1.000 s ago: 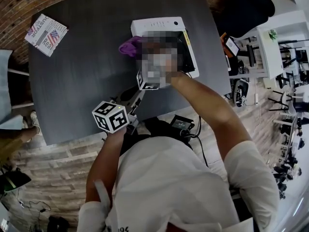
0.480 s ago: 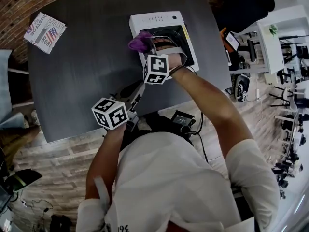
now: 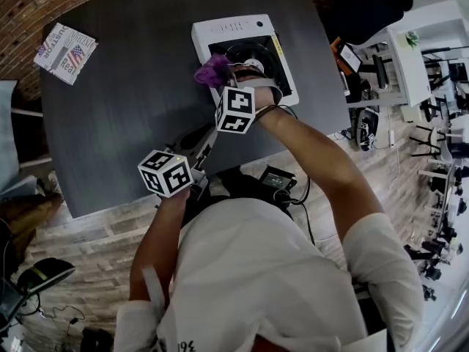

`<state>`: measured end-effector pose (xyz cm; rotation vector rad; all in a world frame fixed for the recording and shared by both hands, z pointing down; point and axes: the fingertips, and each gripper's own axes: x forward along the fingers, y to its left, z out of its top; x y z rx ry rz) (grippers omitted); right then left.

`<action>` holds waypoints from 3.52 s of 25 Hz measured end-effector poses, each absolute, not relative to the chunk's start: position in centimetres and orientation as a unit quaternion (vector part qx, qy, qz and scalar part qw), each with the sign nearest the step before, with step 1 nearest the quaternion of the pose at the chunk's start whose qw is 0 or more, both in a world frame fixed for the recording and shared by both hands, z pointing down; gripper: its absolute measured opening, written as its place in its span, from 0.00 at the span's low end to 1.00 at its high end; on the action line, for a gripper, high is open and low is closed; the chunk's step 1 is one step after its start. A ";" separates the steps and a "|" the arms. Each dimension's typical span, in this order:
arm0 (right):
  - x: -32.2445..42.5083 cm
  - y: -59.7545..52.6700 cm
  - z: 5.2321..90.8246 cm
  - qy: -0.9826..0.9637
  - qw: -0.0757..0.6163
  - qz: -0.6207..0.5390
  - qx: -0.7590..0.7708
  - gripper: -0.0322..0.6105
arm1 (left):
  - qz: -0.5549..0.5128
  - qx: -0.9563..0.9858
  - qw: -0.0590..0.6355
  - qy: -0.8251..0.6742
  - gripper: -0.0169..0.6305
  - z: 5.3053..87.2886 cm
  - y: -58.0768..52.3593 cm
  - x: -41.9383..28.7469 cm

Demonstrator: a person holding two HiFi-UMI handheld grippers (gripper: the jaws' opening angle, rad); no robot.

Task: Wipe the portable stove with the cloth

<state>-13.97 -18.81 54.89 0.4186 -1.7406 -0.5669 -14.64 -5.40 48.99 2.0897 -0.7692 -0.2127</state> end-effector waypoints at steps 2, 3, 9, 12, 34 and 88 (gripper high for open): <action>-13.8 -18.3 55.0 -0.749 0.593 -0.237 0.177 0.22 | -0.085 0.840 0.438 -0.309 0.05 49.0 -5.2 -14.6; -13.7 -18.1 55.0 -0.750 0.593 -0.233 0.176 0.22 | -0.084 0.840 0.438 -0.309 0.05 49.1 -5.2 -14.6; -13.2 -16.5 55.0 -0.756 0.596 -0.208 0.173 0.22 | -0.083 0.838 0.438 -0.314 0.05 49.2 -4.8 -15.1; -12.9 -15.6 55.1 -0.756 0.598 -0.207 0.171 0.22 | -0.082 0.838 0.439 -0.315 0.05 49.2 -4.5 -15.3; -13.1 -8.6 53.9 -0.790 0.540 -0.245 0.155 0.22 | -0.082 0.839 0.441 -0.308 0.05 49.1 -3.5 -15.5; -24.2 -30.9 55.6 -0.686 0.650 -0.320 0.070 0.22 | -0.156 0.788 0.457 -0.383 0.05 52.4 -9.4 -23.5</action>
